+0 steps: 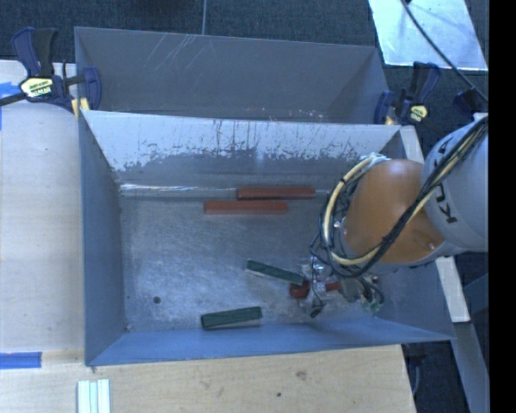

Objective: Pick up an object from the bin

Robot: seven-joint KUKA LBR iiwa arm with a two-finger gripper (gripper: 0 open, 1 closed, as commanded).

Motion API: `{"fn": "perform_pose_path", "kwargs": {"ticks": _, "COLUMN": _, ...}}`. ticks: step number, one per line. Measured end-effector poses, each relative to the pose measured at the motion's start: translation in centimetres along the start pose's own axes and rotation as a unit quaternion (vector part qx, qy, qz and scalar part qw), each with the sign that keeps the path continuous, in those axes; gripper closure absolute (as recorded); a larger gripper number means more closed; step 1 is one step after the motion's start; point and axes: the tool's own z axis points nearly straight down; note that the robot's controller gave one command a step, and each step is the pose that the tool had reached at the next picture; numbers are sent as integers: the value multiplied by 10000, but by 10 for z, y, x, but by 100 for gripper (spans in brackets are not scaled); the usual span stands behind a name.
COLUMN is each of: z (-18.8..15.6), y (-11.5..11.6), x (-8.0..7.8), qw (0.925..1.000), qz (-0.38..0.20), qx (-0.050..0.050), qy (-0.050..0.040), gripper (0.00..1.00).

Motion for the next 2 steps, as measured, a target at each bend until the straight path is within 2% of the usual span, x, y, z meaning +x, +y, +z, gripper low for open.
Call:
{"fn": "perform_pose_path", "kwargs": {"ticks": 1, "z": -177, "y": -3, "x": -5, "qw": 10000, "qz": 15, "qx": 8, "qy": -53, "gripper": 100}}
{"fn": "perform_pose_path", "kwargs": {"ticks": 2, "z": -172, "y": -2, "x": -3, "qw": 10000, "qz": 18, "qx": 0, "qy": -4, "gripper": 0}}
